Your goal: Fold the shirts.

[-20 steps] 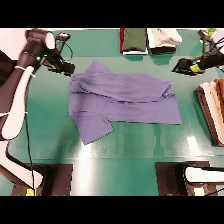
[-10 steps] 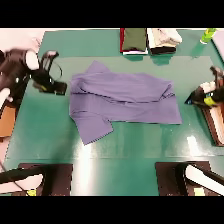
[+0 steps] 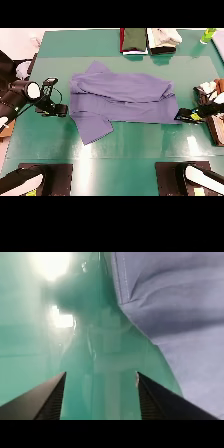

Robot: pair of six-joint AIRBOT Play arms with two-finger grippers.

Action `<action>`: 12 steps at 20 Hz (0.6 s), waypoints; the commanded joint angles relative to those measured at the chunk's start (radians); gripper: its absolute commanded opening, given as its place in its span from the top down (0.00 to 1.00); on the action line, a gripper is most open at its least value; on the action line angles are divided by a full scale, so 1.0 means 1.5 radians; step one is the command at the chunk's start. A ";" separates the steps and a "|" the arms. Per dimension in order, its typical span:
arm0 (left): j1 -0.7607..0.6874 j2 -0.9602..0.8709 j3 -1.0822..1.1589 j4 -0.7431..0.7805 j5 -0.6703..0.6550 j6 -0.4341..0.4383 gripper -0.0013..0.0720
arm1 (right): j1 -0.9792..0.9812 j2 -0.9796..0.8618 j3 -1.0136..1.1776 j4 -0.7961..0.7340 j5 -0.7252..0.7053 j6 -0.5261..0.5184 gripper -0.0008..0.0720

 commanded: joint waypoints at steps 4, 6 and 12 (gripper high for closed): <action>0.001 0.005 -0.011 -0.007 0.009 -0.003 0.26 | 0.031 -0.044 -0.006 -0.004 -0.019 0.018 0.37; 0.001 0.005 -0.011 -0.009 0.021 -0.003 0.26 | 0.031 -0.033 -0.006 -0.005 -0.023 0.021 0.48; 0.001 -0.007 -0.015 -0.037 0.089 0.001 0.26 | 0.031 0.028 -0.006 -0.005 -0.030 0.020 0.96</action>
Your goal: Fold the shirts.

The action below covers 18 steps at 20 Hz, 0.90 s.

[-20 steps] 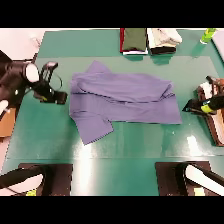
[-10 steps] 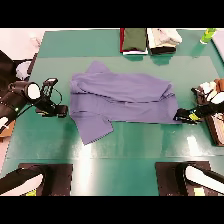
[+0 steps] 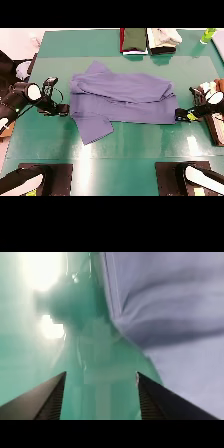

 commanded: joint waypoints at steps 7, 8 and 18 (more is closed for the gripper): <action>0.001 -0.120 -0.007 -0.099 0.112 0.018 0.26 | 0.001 0.030 0.001 0.004 0.010 0.001 0.96; 0.001 -0.129 -0.007 -0.107 0.124 0.017 0.26 | 0.001 0.030 0.001 0.004 0.013 0.001 0.96; 0.001 -0.129 -0.001 -0.134 0.125 0.021 0.95 | 0.001 0.030 0.008 0.005 0.021 0.001 0.96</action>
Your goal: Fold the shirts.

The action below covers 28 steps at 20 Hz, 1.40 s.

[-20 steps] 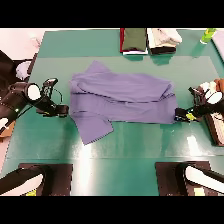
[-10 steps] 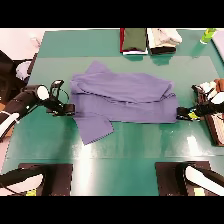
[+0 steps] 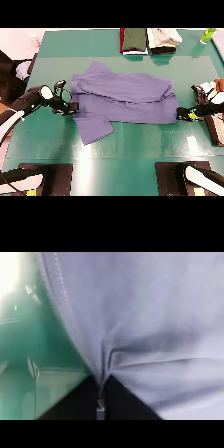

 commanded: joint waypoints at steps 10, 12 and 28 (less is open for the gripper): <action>0.001 0.315 0.380 0.092 -0.035 0.028 0.95 | 0.056 0.125 0.393 0.001 0.094 -0.007 0.96; 0.001 0.365 0.473 0.092 -0.034 0.035 0.95 | 0.058 0.167 0.488 0.000 0.097 -0.007 0.96; 0.001 0.340 0.683 0.111 -0.149 0.052 0.95 | 0.058 0.101 0.885 -0.098 0.267 0.040 0.96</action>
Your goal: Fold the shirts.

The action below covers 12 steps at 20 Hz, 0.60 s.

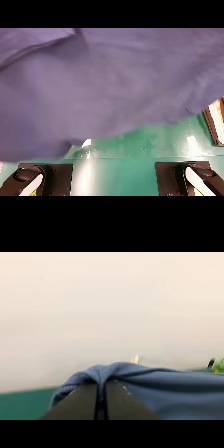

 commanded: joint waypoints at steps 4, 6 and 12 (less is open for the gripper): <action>0.001 -0.184 -0.154 0.028 -0.137 0.001 0.95 | 0.018 -0.135 -0.108 -0.003 0.045 0.009 0.96; 0.001 -0.260 -0.242 0.028 -0.105 0.002 0.95 | 0.033 -0.192 -0.198 -0.005 0.025 0.003 0.96; 0.014 -0.493 -0.315 0.047 0.077 0.001 0.95 | 0.046 -0.398 -0.319 -0.003 -0.122 0.003 0.96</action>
